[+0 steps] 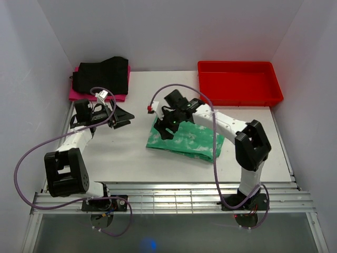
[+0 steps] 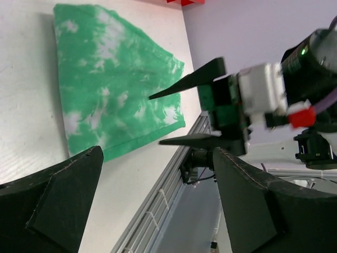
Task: Fold and stack the trousers
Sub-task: Neatly place the folded trousers to the corner
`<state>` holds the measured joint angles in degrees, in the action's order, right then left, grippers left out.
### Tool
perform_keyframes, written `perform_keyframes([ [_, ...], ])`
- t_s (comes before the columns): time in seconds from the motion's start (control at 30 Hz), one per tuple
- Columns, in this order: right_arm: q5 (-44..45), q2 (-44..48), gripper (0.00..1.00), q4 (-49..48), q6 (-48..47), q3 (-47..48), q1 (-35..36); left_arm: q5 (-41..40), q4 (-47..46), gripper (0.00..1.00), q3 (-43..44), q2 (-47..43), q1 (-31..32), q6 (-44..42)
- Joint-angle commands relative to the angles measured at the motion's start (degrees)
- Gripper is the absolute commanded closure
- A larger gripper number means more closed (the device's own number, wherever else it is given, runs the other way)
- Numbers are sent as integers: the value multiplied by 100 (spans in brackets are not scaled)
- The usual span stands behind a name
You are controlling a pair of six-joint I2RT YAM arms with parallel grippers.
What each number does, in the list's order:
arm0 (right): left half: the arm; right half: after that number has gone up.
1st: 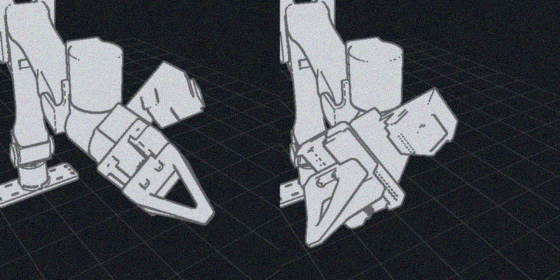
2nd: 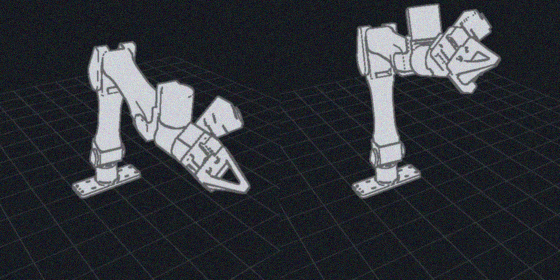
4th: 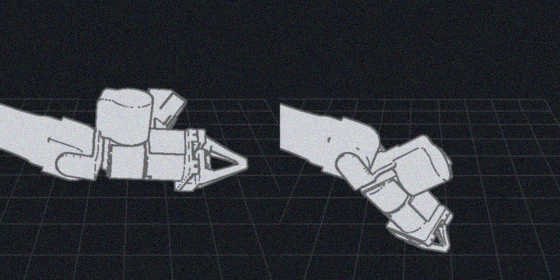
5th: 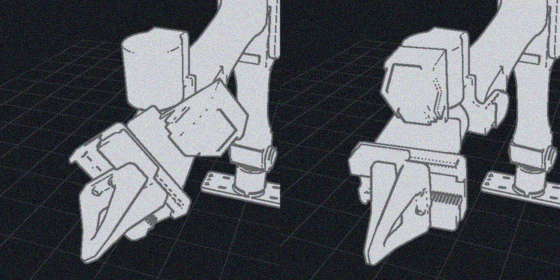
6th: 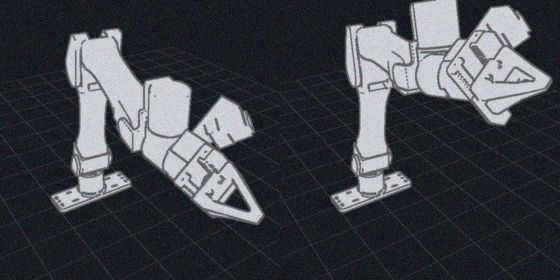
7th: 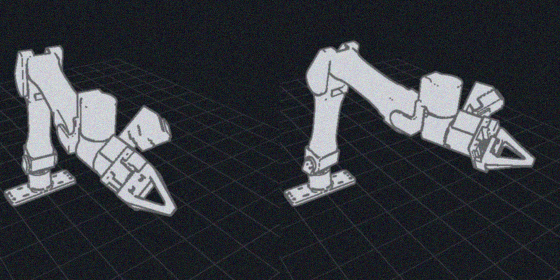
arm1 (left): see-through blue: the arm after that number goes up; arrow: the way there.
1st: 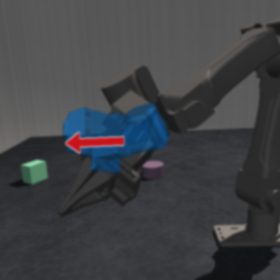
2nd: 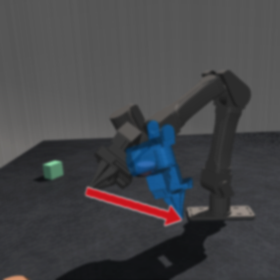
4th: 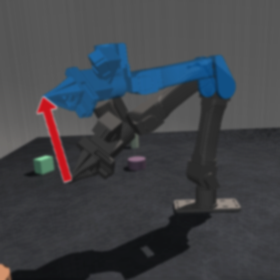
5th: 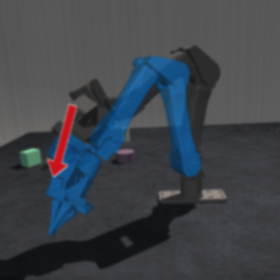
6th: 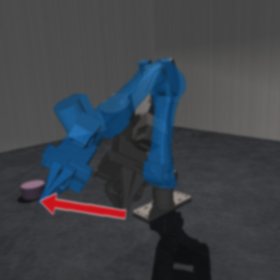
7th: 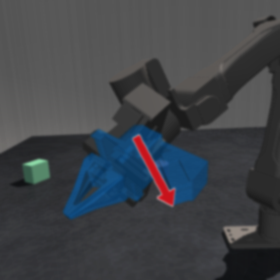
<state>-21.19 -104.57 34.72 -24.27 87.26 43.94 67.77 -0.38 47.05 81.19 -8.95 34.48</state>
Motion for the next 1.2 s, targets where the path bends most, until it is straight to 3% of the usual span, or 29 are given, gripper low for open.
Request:
perform_keyframes([
  [0.0, 1072, -614, 27, -141, -139, 413, 570, -27, 845, 4, -134, -226, -168, -512],
  [0.13, 1451, -1161, 28, -211, -183, 721, 1098, 78, 935, 4, -248, -95, -528, -574],
  [0.33, 1609, -1697, 30, -413, -227, 678, 1195, -61, 1084, 2, -327, 73, -669, -846],
  [0.4, 1811, -1785, 34, -597, -315, 503, 1204, -158, 1032, 2, -372, 46, -678, -873],
  [0.43, 1864, -1812, 39, -650, -437, 450, 1213, -185, 1005, 2, -380, 46, -678, -873],
  [0.53, 2092, -1900, 70, -817, -552, 300, 1213, -404, 987, 2, -389, 99, -678, -917],
  [0.57, 2093, -1917, 92, -844, -552, 283, 1213, -492, 996, 2, -407, 108, -669, -943],
  [0.77, 1516, -1409, 92, -914, -308, 493, 1082, -449, 576, 2, -793, 117, -669, -926],
  [0.93, 793, -881, 92, -888, -43, 889, 809, -439, -812, 2, -1672, 20, -556, 14],
  [1.17, 266, -599, 92, -958, 326, 766, 624, -1475, -2429, 2, -1980, 29, 191, 1506],
])
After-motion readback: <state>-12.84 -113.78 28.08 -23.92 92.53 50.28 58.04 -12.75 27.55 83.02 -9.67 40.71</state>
